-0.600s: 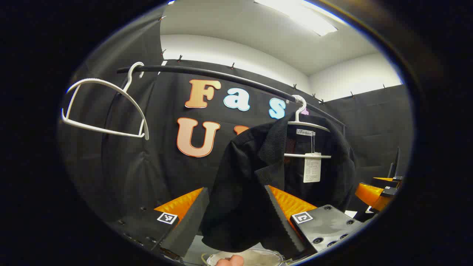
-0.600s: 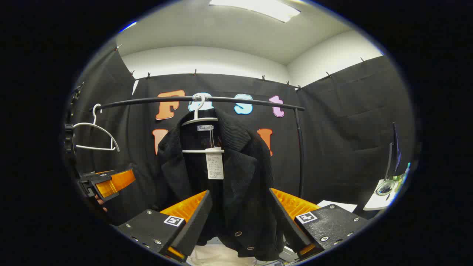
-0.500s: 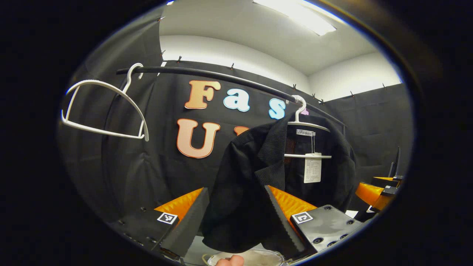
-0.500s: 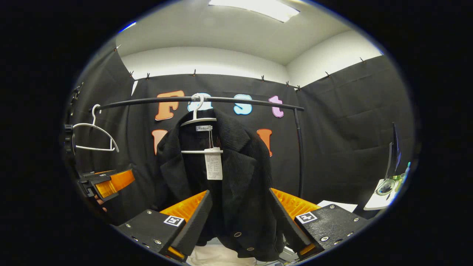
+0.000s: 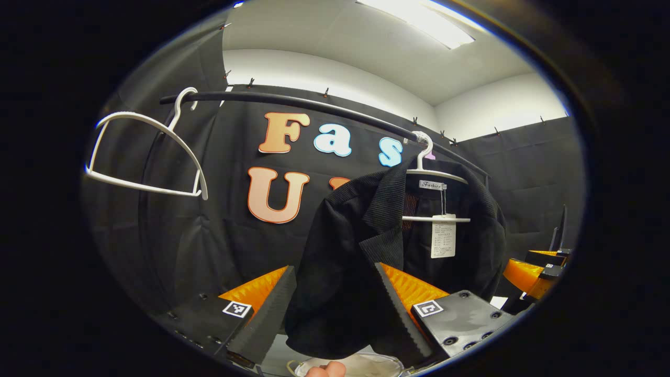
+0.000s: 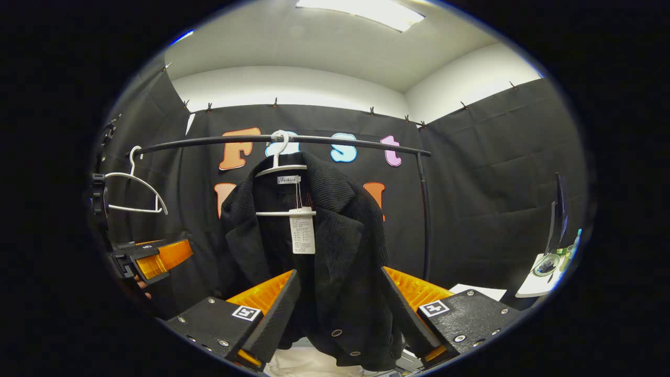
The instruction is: Grasp the clothes on the hanger with both hands and then place them into the laundry hamper below.
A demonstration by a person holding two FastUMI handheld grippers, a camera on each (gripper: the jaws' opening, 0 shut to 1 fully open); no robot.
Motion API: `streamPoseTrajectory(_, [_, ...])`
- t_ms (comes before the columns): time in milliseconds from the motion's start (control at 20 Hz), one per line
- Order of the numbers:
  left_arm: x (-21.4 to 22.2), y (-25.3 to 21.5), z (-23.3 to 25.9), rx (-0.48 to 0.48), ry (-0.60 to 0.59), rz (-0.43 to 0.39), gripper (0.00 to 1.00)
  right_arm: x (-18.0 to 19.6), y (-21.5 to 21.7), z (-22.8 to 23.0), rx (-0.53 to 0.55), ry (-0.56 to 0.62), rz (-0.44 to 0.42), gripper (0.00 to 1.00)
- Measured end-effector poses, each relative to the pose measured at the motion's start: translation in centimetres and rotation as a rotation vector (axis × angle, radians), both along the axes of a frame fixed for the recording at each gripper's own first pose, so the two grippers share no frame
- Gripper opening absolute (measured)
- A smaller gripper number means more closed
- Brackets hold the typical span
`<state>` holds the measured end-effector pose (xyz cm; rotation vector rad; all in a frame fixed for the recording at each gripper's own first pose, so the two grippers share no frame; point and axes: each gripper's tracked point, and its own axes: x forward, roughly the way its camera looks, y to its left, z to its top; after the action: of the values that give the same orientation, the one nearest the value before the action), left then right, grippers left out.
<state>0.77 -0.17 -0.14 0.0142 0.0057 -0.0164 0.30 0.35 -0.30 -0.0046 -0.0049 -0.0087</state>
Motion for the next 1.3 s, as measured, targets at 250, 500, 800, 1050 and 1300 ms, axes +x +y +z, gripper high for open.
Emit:
streamPoseTrajectory(250, [0.1, -0.3, -0.2, -0.006, 0.007, -0.009, 0.96, 0.0, 0.0, 0.0, 0.0, -0.001, -0.004, 0.94])
streamPoseTrajectory(500, [0.1, 0.3, -0.5, -0.012, 0.016, -0.004, 0.96, -0.1, 0.0, -0.1, 0.0, 0.003, -0.008, 0.94])
streamPoseTrajectory(800, [0.5, 0.2, -0.4, -0.012, 0.012, -0.008, 1.0, 0.0, 0.0, -0.2, -0.003, 0.008, -0.011, 0.94])
streamPoseTrajectory(1050, [0.7, -0.4, -0.9, -0.026, 0.024, -0.022, 0.93, 0.1, -0.1, -0.4, 0.0, 0.017, -0.01, 0.94])
streamPoseTrajectory(1300, [1.6, -1.8, -1.6, -0.055, 0.05, -0.072, 0.93, 0.8, 0.1, -0.1, -0.004, 0.023, 0.002, 0.94])
